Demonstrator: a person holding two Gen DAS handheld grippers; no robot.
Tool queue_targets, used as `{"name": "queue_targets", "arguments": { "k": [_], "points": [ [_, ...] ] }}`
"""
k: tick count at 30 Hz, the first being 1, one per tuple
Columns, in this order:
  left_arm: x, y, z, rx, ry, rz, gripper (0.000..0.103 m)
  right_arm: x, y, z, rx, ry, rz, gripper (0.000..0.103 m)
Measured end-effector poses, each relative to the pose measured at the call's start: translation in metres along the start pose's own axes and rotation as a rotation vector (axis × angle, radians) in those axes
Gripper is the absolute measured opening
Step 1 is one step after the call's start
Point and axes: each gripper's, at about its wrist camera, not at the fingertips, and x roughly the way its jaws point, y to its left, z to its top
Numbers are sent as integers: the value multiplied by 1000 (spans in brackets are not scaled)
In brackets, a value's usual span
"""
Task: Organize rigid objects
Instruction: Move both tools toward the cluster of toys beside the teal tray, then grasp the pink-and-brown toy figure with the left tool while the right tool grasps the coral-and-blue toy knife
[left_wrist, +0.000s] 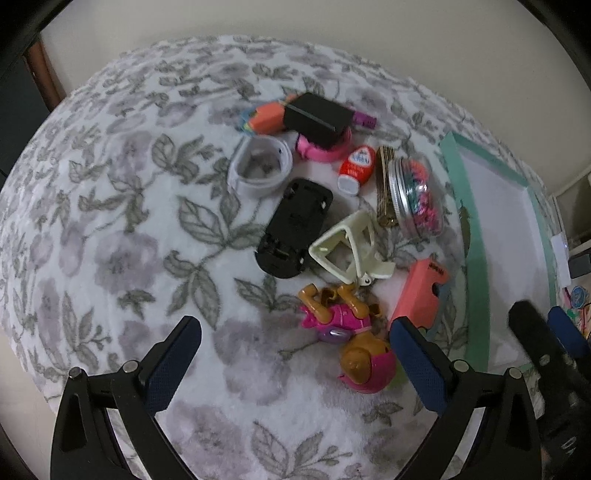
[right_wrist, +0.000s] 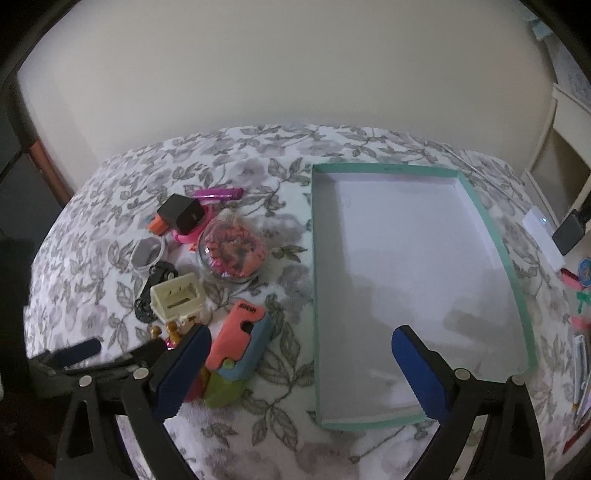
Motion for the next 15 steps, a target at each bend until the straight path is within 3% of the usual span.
{"name": "queue_targets", "arguments": {
  "k": [3, 5, 12, 15],
  "points": [
    [8, -9, -1, 10, 14, -20, 101, 6, -3, 4, 7, 12, -19, 100],
    [15, -14, 0, 42, 18, 20, 100, 10, -3, 7, 13, 24, -13, 100],
    [27, -33, -6, 130, 32, 47, 75, 21, 10, 16, -9, 35, 29, 100],
    [30, -32, -8, 129, 42, 34, 68, 31, 14, 17, 10, 61, 53, 93]
  ]
}}
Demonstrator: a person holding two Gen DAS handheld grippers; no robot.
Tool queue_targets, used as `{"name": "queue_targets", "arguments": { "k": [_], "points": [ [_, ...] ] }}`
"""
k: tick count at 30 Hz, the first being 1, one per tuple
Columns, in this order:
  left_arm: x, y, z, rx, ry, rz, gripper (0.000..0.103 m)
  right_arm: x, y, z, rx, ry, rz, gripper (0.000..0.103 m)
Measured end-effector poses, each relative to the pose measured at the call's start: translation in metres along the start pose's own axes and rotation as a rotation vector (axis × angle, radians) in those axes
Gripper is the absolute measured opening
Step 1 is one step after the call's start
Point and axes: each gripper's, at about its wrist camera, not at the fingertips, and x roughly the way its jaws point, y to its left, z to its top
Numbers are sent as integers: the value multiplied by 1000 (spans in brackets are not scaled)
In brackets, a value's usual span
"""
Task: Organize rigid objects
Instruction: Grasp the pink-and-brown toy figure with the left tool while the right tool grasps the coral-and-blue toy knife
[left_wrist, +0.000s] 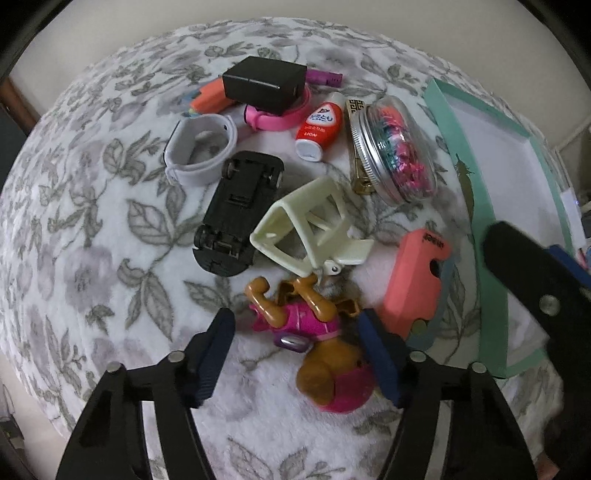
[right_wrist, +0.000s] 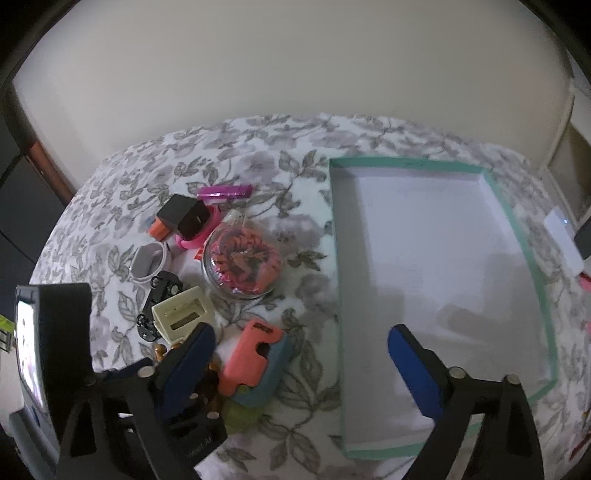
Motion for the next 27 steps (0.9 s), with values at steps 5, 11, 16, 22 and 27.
{"name": "queue_targets", "arguments": {
  "k": [5, 11, 16, 22, 27],
  "points": [
    [2, 16, -1, -28, 35, -7, 59, 7, 5, -2, -6, 21, 14, 83],
    [8, 49, -2, -154, 67, -18, 59, 12, 9, -7, -7, 45, 31, 76],
    [12, 76, -10, -226, 65, -19, 59, 22, 15, -13, -34, 86, 17, 73],
    [21, 82, -9, -196, 85, -6, 59, 36, 29, -18, -81, 129, 7, 70],
    [17, 75, -12, -205, 120, -17, 59, 48, 24, -21, -35, 157, 25, 67]
  ]
}}
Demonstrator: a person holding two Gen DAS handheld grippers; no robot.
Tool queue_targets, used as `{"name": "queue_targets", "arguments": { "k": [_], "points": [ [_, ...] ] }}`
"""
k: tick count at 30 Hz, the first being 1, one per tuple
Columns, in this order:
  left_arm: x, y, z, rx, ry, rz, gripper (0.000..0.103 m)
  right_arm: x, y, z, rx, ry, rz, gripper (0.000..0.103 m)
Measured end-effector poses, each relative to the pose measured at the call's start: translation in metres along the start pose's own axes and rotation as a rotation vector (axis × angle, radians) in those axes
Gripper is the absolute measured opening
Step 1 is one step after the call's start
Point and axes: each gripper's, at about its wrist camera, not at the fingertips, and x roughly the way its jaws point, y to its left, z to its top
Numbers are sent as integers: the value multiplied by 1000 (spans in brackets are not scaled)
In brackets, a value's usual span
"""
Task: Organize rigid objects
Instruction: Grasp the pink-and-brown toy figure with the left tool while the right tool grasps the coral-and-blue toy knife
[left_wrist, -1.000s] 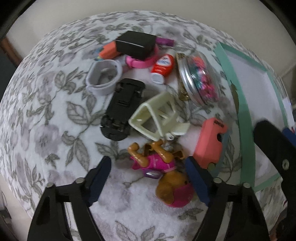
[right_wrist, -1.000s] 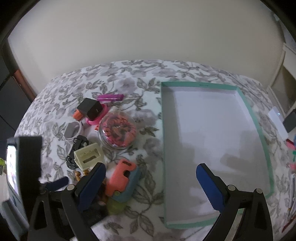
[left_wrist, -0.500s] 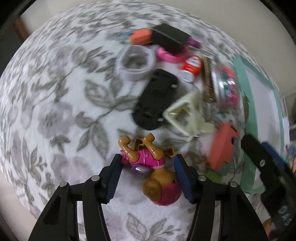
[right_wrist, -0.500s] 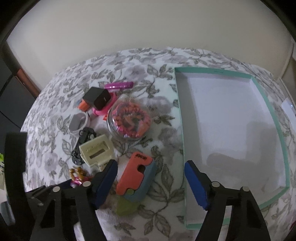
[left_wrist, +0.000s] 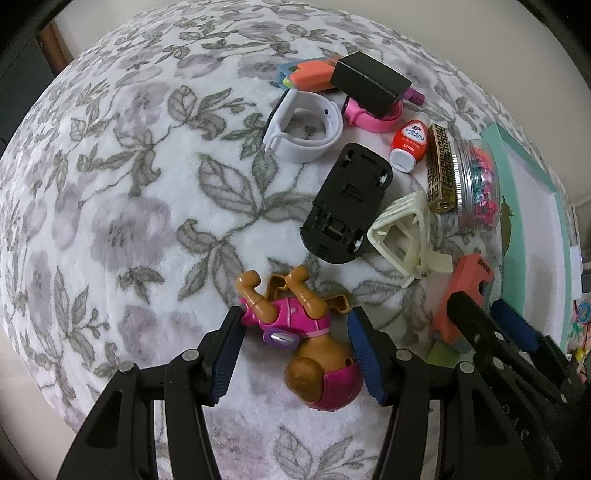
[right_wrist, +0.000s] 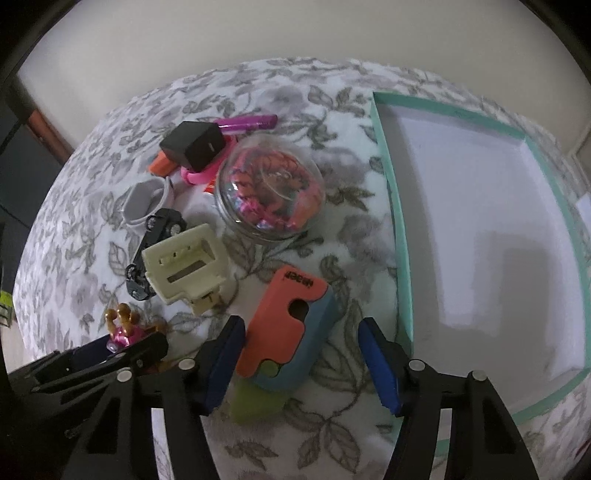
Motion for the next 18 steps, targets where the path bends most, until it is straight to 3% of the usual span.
{"name": "queue_targets", "arguments": {
  "k": [4, 12, 18],
  "points": [
    [6, 6, 0, -1, 3, -8, 59, 7, -6, 0, 45, 16, 41, 67],
    [-5, 6, 2, -3, 9, 3, 60, 10, 1, 0, -7, 26, 7, 66],
    [-1, 1, 0, 2, 16, 1, 60, 4, -2, -10, -80, 55, -15, 55]
  ]
}}
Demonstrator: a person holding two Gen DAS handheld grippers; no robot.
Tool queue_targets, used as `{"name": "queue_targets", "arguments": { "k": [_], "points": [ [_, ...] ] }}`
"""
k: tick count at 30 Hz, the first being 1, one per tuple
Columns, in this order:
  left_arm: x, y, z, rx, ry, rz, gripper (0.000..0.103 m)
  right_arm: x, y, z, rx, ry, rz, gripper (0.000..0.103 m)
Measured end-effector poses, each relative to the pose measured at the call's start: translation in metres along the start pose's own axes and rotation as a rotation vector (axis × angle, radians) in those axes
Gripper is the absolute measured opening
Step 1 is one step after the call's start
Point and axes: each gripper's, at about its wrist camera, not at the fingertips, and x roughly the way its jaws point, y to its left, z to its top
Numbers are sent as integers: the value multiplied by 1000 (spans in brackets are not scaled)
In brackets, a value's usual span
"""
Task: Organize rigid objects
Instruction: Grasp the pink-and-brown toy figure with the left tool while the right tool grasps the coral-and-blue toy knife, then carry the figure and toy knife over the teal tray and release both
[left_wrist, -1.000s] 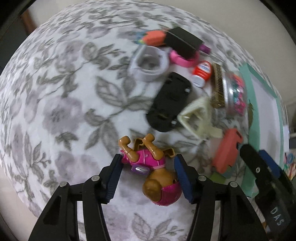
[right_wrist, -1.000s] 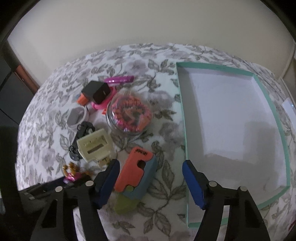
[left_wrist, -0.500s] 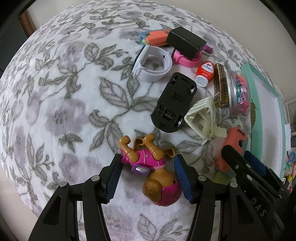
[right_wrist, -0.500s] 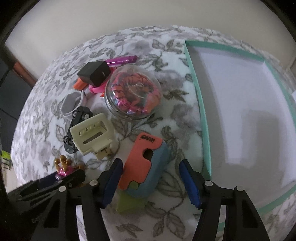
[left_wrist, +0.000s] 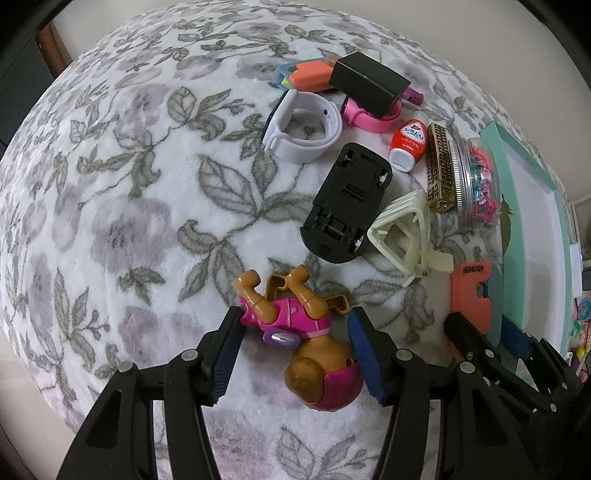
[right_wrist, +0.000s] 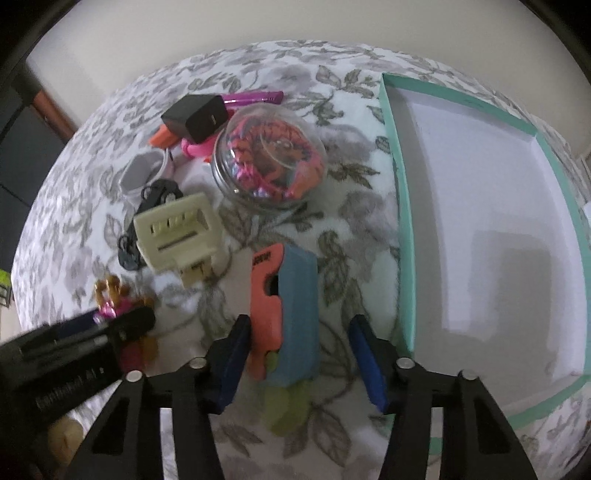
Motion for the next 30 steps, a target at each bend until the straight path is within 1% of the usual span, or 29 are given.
{"name": "queue_targets", "arguments": {
  "k": [3, 6, 9, 15, 17, 20, 23, 26, 30],
  "points": [
    [1, -2, 0, 6, -4, -1, 60, 0, -1, 1, 2, -1, 4, 54],
    [1, -2, 1, 4, -5, 3, 60, 2, 3, 2, -26, -6, -36, 54],
    [1, -3, 1, 5, -3, 4, 60, 3, 9, 2, -60, -14, -70, 45],
    [-4, -1, 3, -8, -5, -7, 59, 1, 4, 2, -37, -14, -48, 45],
    [-7, 2, 4, -15, -17, -11, 47, -1, 0, 1, -25, -14, -36, 45],
    [-18, 4, 5, -23, -46, -21, 47, -3, -5, 2, 2, -17, -16, 45],
    [-24, 3, 5, -19, -54, -20, 47, -7, -8, 3, 16, -27, 0, 45],
    [-32, 4, 6, -29, -65, -35, 47, -13, -9, 4, 32, -39, 21, 45],
    [-59, 7, 8, -41, -138, -74, 47, -28, -13, 7, 61, -78, 51, 45]
  ]
}}
